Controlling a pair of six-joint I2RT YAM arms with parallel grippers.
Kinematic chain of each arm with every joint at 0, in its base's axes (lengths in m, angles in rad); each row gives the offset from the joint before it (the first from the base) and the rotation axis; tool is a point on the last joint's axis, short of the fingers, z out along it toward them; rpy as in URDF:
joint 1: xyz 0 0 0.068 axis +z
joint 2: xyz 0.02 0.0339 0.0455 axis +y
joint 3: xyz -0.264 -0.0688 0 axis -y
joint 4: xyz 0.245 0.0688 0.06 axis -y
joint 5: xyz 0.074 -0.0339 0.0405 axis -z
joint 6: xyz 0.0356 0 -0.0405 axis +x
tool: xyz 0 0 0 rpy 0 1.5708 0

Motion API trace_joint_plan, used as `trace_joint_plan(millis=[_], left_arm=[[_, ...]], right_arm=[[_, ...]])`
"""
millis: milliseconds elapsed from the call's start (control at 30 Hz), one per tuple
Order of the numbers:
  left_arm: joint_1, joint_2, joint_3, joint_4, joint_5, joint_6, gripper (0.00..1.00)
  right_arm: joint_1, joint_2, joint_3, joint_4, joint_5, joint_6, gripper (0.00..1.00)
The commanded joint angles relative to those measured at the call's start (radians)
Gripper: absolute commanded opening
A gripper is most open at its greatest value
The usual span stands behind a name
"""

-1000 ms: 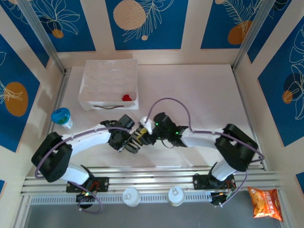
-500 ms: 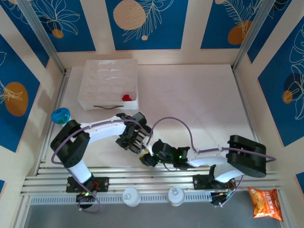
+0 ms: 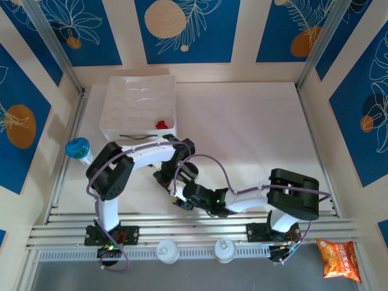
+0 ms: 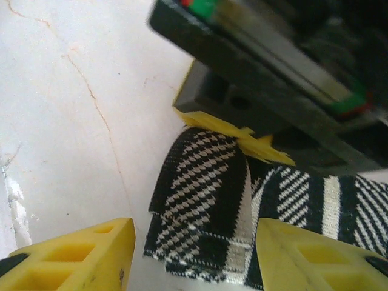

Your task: Roll the socks

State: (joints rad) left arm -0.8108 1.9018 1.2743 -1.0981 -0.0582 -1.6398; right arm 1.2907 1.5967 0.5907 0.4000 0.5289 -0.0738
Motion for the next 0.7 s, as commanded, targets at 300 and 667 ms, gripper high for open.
trace_joint_plan(millis=[300,667], left_arm=[[0.010,0.093,0.028,-0.060,0.081,0.021,0.00],[0.020,0.056,0.031,-0.049,0.080,0.035,0.00]], right_arm=[[0.033,0.143,0.093,0.015,0.145,-0.059,0.54],[0.042,0.239,0.149,-0.115,0.195,0.041,0.02]])
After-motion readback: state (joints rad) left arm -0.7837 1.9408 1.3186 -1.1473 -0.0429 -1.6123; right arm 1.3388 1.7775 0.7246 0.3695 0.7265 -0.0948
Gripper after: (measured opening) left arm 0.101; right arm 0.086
